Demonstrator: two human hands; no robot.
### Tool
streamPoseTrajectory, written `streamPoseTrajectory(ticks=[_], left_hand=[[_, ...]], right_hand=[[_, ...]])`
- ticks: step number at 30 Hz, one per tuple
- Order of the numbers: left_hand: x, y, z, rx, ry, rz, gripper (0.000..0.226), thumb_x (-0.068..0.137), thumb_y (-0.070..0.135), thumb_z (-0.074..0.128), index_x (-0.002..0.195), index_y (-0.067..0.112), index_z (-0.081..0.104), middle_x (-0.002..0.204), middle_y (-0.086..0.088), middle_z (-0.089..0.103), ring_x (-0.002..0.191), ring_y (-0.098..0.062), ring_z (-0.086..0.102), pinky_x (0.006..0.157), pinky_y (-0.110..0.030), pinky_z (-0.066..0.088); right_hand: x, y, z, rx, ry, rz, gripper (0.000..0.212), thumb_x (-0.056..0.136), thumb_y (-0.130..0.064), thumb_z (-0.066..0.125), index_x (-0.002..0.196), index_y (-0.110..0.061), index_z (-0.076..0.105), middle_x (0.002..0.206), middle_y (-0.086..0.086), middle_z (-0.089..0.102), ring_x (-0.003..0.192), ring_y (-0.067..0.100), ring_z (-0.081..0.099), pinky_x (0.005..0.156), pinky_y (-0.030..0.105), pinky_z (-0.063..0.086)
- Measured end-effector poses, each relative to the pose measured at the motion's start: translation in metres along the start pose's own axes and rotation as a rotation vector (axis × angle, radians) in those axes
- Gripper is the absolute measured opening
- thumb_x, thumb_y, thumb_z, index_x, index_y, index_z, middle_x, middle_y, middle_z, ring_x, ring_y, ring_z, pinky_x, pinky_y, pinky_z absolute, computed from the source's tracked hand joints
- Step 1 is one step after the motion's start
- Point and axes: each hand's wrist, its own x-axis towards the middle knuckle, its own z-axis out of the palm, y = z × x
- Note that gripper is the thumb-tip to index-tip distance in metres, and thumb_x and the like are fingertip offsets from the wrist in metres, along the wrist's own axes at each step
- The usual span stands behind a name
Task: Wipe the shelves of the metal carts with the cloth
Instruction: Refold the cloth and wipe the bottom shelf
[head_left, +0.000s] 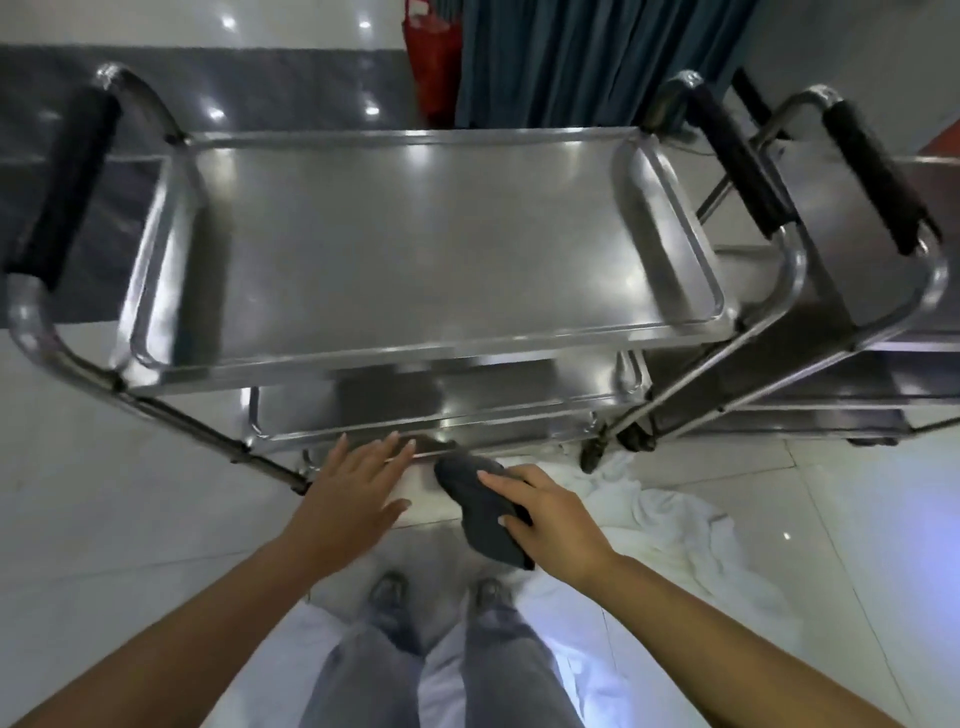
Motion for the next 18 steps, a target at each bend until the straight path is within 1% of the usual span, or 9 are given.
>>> streamPoseTrajectory(ticks=[2,3,6,8,10,13,15,16,18], left_hand=[[-0.004,0.000,0.016,-0.001,-0.076,-0.084,0.068,0.098,0.050,0.020,0.129,0.004,0.058,0.129,-0.015,0.061,0.116,-0.033,0.061,0.098,-0.058,0.044],[-0.006,0.001,0.025,-0.003,-0.105,-0.117,0.073,0.098,0.051,0.014,0.129,0.003,0.058,0.129,-0.014,0.061,0.118,-0.033,0.059,0.099,-0.058,0.044],[-0.012,0.004,0.060,-0.029,-0.191,-0.196,0.082,0.095,0.057,0.007,0.132,0.002,0.056,0.133,-0.016,0.058,0.124,-0.035,0.054,0.103,-0.058,0.040],[-0.011,0.002,0.087,-0.046,-0.220,-0.242,0.095,0.089,0.063,-0.010,0.139,0.005,0.048,0.141,-0.015,0.050,0.132,-0.035,0.045,0.110,-0.056,0.032],[-0.006,-0.006,0.123,-0.049,-0.219,-0.250,0.102,0.084,0.066,-0.019,0.144,0.008,0.041,0.148,-0.014,0.042,0.138,-0.035,0.037,0.114,-0.055,0.025],[0.009,-0.026,0.178,-0.006,-0.224,-0.251,0.094,0.087,0.063,-0.013,0.148,0.009,0.034,0.152,-0.015,0.034,0.141,-0.033,0.032,0.115,-0.052,0.022],[0.025,-0.045,0.220,0.045,-0.216,-0.261,0.086,0.090,0.061,-0.007,0.149,0.011,0.029,0.155,-0.013,0.030,0.143,-0.030,0.029,0.116,-0.050,0.020],[0.033,-0.055,0.244,0.062,-0.184,-0.270,0.083,0.092,0.060,-0.005,0.148,0.010,0.032,0.153,-0.013,0.033,0.142,-0.030,0.031,0.115,-0.050,0.023],[0.051,-0.076,0.301,0.099,-0.174,-0.279,0.071,0.097,0.057,0.010,0.149,0.012,0.029,0.155,-0.011,0.030,0.143,-0.027,0.028,0.116,-0.048,0.021]], right_hand=[[0.012,0.023,0.002,-0.058,-0.045,-0.017,0.052,0.091,-0.013,0.058,0.139,-0.030,0.048,0.137,-0.004,0.048,0.117,0.019,0.053,0.096,0.022,0.041],[0.017,0.035,0.004,-0.085,-0.067,-0.007,0.050,0.092,-0.014,0.057,0.139,-0.030,0.048,0.138,-0.005,0.047,0.118,0.020,0.053,0.096,0.024,0.041],[0.029,0.068,0.009,-0.130,-0.101,0.051,0.050,0.092,-0.016,0.057,0.138,-0.031,0.048,0.138,-0.006,0.048,0.117,0.019,0.054,0.095,0.026,0.042],[0.036,0.088,0.020,-0.133,-0.103,0.090,0.051,0.090,-0.015,0.058,0.138,-0.031,0.048,0.134,-0.004,0.051,0.115,0.020,0.055,0.094,0.026,0.043],[0.046,0.110,0.036,-0.140,-0.100,0.126,0.053,0.089,-0.015,0.060,0.138,-0.030,0.048,0.131,-0.003,0.052,0.113,0.019,0.056,0.092,0.024,0.043],[0.076,0.150,0.074,-0.152,-0.076,0.143,0.054,0.087,-0.013,0.063,0.137,-0.030,0.050,0.127,0.000,0.055,0.111,0.020,0.057,0.086,0.022,0.041],[0.101,0.181,0.107,-0.133,-0.039,0.167,0.053,0.086,-0.012,0.065,0.135,-0.028,0.053,0.127,0.002,0.056,0.112,0.022,0.056,0.090,0.027,0.044],[0.114,0.198,0.126,-0.121,-0.018,0.182,0.052,0.086,-0.012,0.066,0.134,-0.028,0.054,0.128,0.002,0.056,0.113,0.023,0.056,0.092,0.028,0.044],[0.141,0.239,0.166,-0.118,0.020,0.206,0.050,0.086,-0.013,0.066,0.133,-0.028,0.055,0.129,0.003,0.057,0.115,0.023,0.055,0.093,0.027,0.042]])
